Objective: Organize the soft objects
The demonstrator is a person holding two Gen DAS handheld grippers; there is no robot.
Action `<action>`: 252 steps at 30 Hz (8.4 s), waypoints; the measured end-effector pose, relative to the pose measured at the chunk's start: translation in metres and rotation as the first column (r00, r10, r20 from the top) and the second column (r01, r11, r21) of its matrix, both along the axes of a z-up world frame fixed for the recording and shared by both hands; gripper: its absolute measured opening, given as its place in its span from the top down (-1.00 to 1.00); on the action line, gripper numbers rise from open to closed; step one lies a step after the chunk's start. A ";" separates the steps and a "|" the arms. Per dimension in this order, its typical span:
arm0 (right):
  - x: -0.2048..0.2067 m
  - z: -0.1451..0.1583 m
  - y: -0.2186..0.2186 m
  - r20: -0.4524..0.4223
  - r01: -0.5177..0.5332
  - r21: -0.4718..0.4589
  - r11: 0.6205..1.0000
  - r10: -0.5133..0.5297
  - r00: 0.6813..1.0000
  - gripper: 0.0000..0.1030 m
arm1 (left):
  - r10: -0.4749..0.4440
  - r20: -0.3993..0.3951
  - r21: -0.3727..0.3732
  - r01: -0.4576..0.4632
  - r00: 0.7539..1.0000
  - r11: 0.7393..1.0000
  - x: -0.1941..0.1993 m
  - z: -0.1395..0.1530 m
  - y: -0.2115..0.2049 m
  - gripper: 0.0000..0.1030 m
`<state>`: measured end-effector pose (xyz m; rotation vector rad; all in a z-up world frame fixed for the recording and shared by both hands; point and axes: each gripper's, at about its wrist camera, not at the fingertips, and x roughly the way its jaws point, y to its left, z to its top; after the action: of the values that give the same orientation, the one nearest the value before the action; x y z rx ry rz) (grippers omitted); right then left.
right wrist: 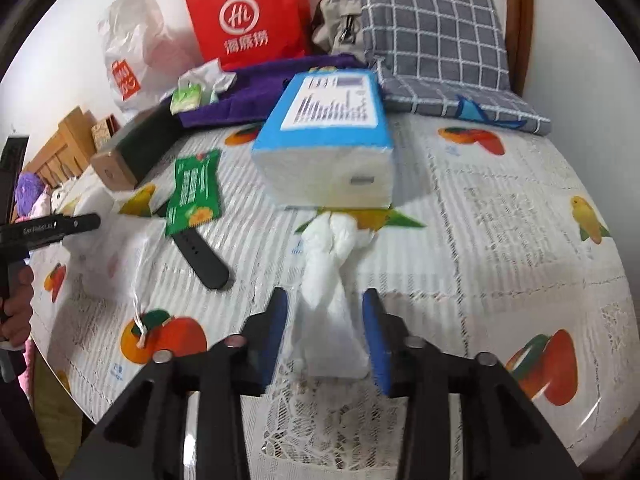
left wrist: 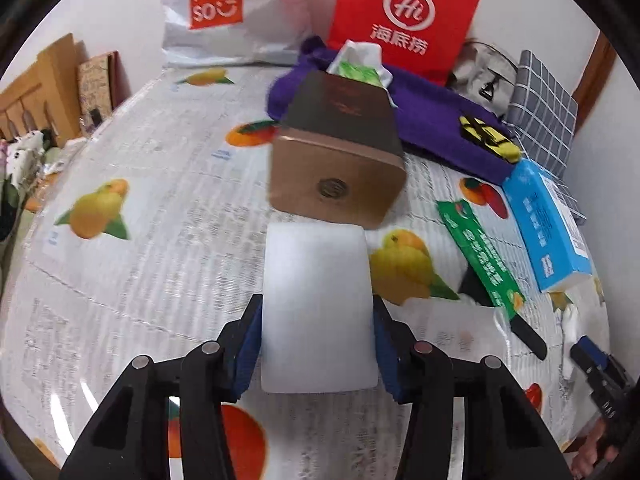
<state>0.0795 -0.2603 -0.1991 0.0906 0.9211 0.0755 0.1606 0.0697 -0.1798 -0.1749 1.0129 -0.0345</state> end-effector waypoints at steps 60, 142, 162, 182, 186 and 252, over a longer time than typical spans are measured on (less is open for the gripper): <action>0.096 0.161 0.042 0.251 -0.066 -0.034 0.997 0.072 0.965 0.64 | -0.049 0.172 -0.004 0.050 0.984 0.999 0.046 0.139 -0.010 0.05; 0.357 0.040 0.022 -0.067 -0.066 0.079 0.995 0.071 0.995 0.59 | -0.119 0.019 -0.043 0.120 0.993 0.992 0.278 0.055 -0.073 0.04; 0.350 0.044 0.037 -0.062 -0.089 0.033 0.995 0.091 0.994 -0.18 | -0.152 0.001 -0.069 0.152 0.988 0.986 0.285 0.041 -0.091 -0.29; 0.216 0.097 0.064 0.065 -0.118 0.034 0.992 0.115 0.991 -0.34 | -0.139 0.185 -0.031 0.147 0.973 0.989 0.223 0.121 -0.082 -0.30; 0.187 0.079 0.075 -0.012 -0.124 0.059 0.991 0.125 0.992 -0.34 | -0.184 0.225 0.029 0.182 0.957 0.983 0.192 0.131 -0.090 -0.30; 0.003 0.021 0.039 0.021 -0.029 -0.059 0.998 0.030 0.999 0.53 | -0.229 -0.054 -0.016 0.228 0.972 0.973 -0.028 -0.008 -0.085 0.01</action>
<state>0.0824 -0.2209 -0.1780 0.0219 0.9022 0.0769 0.1326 -0.0150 -0.1874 -0.0674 1.0849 -0.2456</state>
